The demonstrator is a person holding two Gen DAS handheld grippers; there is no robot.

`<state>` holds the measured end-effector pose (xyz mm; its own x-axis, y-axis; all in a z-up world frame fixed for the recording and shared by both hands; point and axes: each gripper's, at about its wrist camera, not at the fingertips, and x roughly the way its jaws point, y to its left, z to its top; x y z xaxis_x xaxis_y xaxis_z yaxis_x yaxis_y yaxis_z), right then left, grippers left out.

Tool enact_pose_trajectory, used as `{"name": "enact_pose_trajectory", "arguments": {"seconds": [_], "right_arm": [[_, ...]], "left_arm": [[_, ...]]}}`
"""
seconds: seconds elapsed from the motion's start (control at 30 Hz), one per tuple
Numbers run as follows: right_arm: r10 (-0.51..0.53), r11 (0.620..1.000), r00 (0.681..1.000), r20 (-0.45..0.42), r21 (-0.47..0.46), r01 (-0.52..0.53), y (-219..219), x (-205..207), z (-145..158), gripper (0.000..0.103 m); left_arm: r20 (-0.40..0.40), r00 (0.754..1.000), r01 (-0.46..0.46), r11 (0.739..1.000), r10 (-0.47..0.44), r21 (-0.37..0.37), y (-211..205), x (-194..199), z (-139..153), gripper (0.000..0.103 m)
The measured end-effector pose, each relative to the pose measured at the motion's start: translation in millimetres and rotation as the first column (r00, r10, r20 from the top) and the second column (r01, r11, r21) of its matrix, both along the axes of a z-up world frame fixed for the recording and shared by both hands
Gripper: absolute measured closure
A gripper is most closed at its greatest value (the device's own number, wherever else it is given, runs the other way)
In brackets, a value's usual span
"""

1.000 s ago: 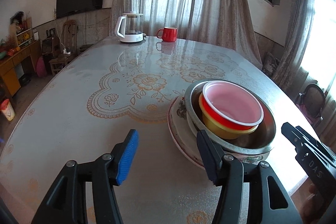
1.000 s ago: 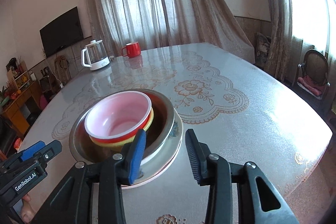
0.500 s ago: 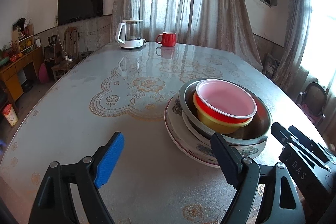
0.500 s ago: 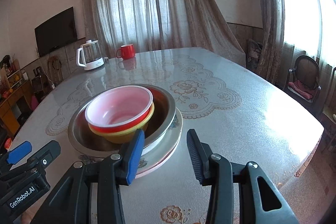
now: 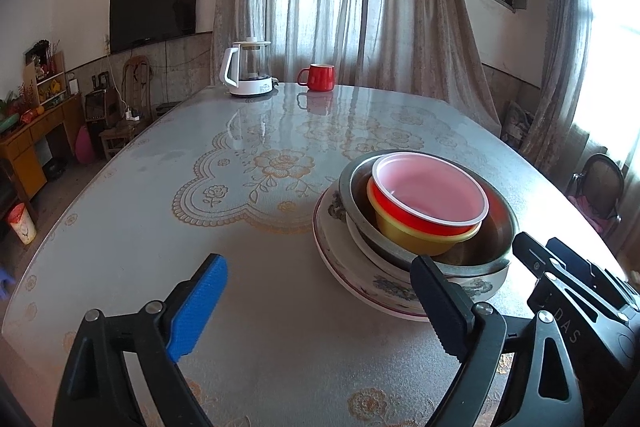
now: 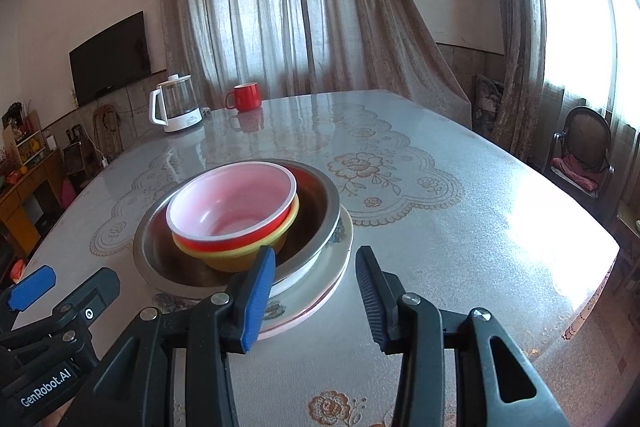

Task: Organize plates and bowls

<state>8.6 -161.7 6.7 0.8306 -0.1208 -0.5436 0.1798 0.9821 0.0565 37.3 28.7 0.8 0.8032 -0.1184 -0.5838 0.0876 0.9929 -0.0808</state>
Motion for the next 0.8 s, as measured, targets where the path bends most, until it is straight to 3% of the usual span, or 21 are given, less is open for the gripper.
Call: {"name": "enact_pose_trajectory", "arguments": {"seconds": [0.8], "right_arm": [[0.011, 1.0, 1.0, -0.003, -0.002, -0.011, 2.1, 2.2, -0.7, 0.061]], "left_arm": [[-0.004, 1.0, -0.01, 1.0, 0.01, -0.001, 1.7, 3.3, -1.1, 0.007]]}}
